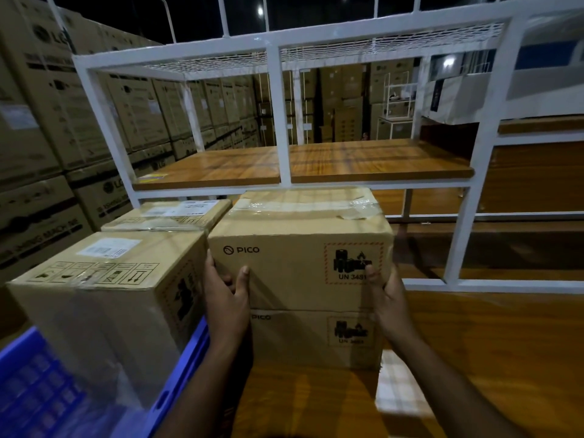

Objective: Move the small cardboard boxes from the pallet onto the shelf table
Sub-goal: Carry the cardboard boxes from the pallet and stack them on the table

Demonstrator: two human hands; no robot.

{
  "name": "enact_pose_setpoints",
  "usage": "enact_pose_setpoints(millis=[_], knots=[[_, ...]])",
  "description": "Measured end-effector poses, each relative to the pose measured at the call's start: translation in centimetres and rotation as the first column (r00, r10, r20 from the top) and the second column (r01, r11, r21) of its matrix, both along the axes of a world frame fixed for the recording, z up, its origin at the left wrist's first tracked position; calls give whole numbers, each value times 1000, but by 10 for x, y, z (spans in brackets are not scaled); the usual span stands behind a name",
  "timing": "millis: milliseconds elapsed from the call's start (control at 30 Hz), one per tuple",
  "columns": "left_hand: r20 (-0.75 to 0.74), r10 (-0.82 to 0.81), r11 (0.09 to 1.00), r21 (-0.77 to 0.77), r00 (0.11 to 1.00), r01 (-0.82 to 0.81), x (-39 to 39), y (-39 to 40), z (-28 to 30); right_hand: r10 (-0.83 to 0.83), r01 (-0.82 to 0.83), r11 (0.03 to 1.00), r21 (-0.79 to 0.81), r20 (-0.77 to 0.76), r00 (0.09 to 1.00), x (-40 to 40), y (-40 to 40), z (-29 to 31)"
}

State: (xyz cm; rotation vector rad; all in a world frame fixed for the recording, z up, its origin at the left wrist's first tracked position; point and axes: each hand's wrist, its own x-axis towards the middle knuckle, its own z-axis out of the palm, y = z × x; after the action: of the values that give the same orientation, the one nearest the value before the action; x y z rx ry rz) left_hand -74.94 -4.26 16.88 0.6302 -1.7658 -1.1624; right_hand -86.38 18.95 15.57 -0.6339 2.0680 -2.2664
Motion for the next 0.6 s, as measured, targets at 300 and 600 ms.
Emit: enact_pose_setpoints(millis=[300, 600], knots=[[105, 244, 800, -583, 964, -139, 11, 36, 29, -269, 445, 865, 232, -534, 801, 18, 3, 34], [352, 231, 531, -827, 907, 186, -10, 44, 34, 60, 707, 509, 490, -840, 539, 17, -10, 52]])
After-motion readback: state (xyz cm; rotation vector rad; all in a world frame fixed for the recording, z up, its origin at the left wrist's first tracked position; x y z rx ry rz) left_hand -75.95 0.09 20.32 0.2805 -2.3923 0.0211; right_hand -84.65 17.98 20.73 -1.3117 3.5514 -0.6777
